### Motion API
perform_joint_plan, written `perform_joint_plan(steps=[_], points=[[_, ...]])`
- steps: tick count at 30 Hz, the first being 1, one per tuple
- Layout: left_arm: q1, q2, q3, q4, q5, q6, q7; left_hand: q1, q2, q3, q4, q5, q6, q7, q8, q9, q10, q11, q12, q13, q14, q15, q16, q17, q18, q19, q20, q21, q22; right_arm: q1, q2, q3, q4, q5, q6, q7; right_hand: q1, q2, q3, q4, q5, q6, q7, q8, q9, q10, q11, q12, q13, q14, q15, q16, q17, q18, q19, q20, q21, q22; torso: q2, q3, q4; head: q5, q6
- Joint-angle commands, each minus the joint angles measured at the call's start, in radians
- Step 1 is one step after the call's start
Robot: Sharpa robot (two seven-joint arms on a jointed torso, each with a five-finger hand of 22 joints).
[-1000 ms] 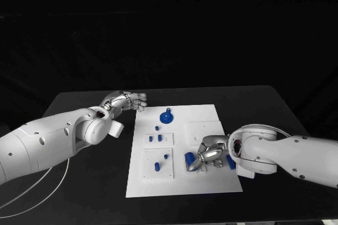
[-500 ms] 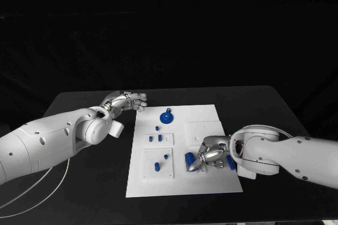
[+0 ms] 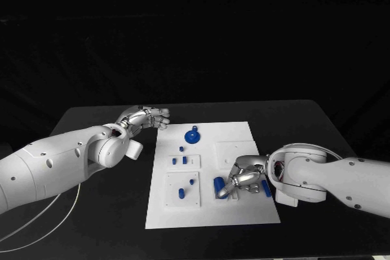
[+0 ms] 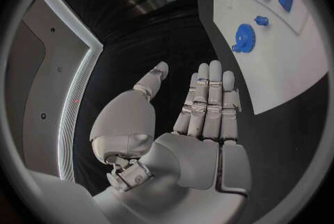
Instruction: Assemble the parts on the task board
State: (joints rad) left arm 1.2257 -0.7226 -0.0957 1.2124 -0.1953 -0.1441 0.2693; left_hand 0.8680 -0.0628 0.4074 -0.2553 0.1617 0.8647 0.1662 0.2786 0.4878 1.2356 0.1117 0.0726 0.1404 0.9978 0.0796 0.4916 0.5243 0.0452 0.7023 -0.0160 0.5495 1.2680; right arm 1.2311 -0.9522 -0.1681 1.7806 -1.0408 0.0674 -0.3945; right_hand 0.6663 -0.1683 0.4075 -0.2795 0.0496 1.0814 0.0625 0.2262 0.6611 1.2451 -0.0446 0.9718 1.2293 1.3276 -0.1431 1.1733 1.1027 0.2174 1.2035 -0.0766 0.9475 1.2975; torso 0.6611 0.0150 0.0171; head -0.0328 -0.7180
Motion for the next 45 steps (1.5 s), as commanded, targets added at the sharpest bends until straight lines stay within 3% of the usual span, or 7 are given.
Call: perform_joint_plan(steps=[1,9,14,19,30,38,45], points=[[0.000,0.001,0.000,0.001,-0.006,0.017,0.005,0.005,0.007,0.003,-0.002,0.006,-0.003,-0.002,0.006,-0.001,-0.009,-0.001,-0.001,-0.001,0.003,0.002,-0.005,0.001,-0.003,-0.005,-0.002,-0.003,0.001,0.001,-0.004,0.001,0.004,-0.010,0.001,0.017,0.003,0.020,0.006,-0.004,0.000,0.002,0.001,-0.006,0.002,0.005,-0.004,-0.002,0.001,-0.006,-0.011,0.005,-0.001,0.044,0.002,-0.008,-0.004,-0.001,0.000,0.0007,0.0000,0.001,0.001],[0.000,0.001,0.000,0.001,-0.007,0.016,0.003,0.006,0.007,0.003,-0.002,0.006,-0.003,-0.002,0.006,-0.001,-0.009,-0.001,-0.001,-0.001,0.003,0.003,-0.006,0.002,-0.003,-0.005,-0.002,-0.004,0.002,0.001,-0.011,0.001,0.004,-0.015,0.011,0.017,0.040,0.059,0.024,-0.006,0.000,0.004,0.002,-0.005,0.003,0.007,-0.003,-0.002,0.003,-0.005,-0.010,0.006,-0.002,0.044,0.005,-0.007,-0.001,0.000,0.000,0.0000,0.0000,0.001,0.000],[0.000,0.001,0.000,0.000,-0.007,0.016,0.003,0.006,0.007,0.004,-0.002,0.006,-0.003,-0.002,0.006,-0.001,-0.009,-0.001,-0.001,-0.001,0.003,0.003,-0.006,0.002,-0.003,-0.005,-0.002,-0.004,0.002,0.001,-0.010,0.001,0.003,-0.019,0.016,0.018,0.128,0.081,0.098,0.001,0.000,0.006,0.004,-0.005,0.003,0.010,-0.001,-0.001,0.003,-0.003,-0.008,0.007,-0.004,0.044,0.010,-0.004,0.002,0.000,0.000,0.0003,0.0002,0.002,-0.001],[0.000,0.001,-0.001,0.000,-0.007,0.017,0.003,0.006,0.008,0.004,-0.002,0.006,-0.003,-0.002,0.006,-0.001,-0.009,-0.001,-0.001,-0.001,0.003,0.003,-0.006,0.003,-0.003,-0.005,-0.001,-0.004,0.002,0.001,-0.006,0.002,0.002,-0.019,0.016,0.024,0.182,0.088,0.183,0.031,0.000,0.009,0.006,-0.004,0.003,0.013,0.001,-0.001,0.002,-0.001,-0.005,0.007,-0.007,0.044,0.012,0.005,0.005,0.001,0.000,0.0001,0.0000,0.002,0.000],[0.000,0.000,-0.001,0.001,-0.007,0.017,0.001,0.006,0.008,0.004,-0.002,0.006,-0.003,-0.002,0.006,-0.001,-0.009,0.000,-0.001,-0.001,0.003,0.003,-0.007,0.004,-0.003,-0.005,-0.001,-0.004,0.003,0.001,0.007,0.002,-0.006,-0.015,0.017,0.036,0.174,0.111,0.258,0.105,0.000,0.018,0.005,-0.001,0.003,0.018,0.001,0.002,0.003,-0.001,-0.004,0.011,-0.009,0.044,0.010,0.015,0.011,0.005,0.000,-0.0006,0.0005,0.002,-0.002],[0.000,-0.001,-0.001,0.002,-0.010,0.020,-0.001,0.006,0.007,0.004,-0.002,0.006,-0.003,-0.002,0.006,-0.001,-0.009,0.000,-0.001,-0.001,0.003,0.003,-0.007,0.004,-0.003,-0.005,-0.001,-0.004,0.003,0.001,0.020,0.001,-0.012,-0.016,0.045,0.024,0.171,0.105,0.286,0.128,0.000,0.025,0.003,0.002,0.003,0.021,-0.001,0.004,0.005,0.000,-0.005,0.014,-0.009,0.044,0.011,0.016,0.016,0.008,0.000,-0.0005,0.0005,0.004,-0.002],[0.000,-0.003,-0.001,0.003,-0.010,0.022,-0.004,0.006,0.007,0.004,-0.003,0.006,-0.004,-0.002,0.007,-0.001,-0.009,0.000,-0.001,-0.001,0.002,0.003,-0.008,0.005,-0.003,-0.006,-0.001,-0.005,0.004,0.001,0.023,0.001,-0.017,-0.034,0.076,0.003,0.169,0.077,0.273,0.103,0.008,0.023,0.004,0.000,0.001,0.021,0.002,0.003,0.006,0.000,-0.003,0.016,-0.011,0.044,0.009,0.019,0.022,0.012,0.000,-0.0007,0.0001,0.004,-0.003]])
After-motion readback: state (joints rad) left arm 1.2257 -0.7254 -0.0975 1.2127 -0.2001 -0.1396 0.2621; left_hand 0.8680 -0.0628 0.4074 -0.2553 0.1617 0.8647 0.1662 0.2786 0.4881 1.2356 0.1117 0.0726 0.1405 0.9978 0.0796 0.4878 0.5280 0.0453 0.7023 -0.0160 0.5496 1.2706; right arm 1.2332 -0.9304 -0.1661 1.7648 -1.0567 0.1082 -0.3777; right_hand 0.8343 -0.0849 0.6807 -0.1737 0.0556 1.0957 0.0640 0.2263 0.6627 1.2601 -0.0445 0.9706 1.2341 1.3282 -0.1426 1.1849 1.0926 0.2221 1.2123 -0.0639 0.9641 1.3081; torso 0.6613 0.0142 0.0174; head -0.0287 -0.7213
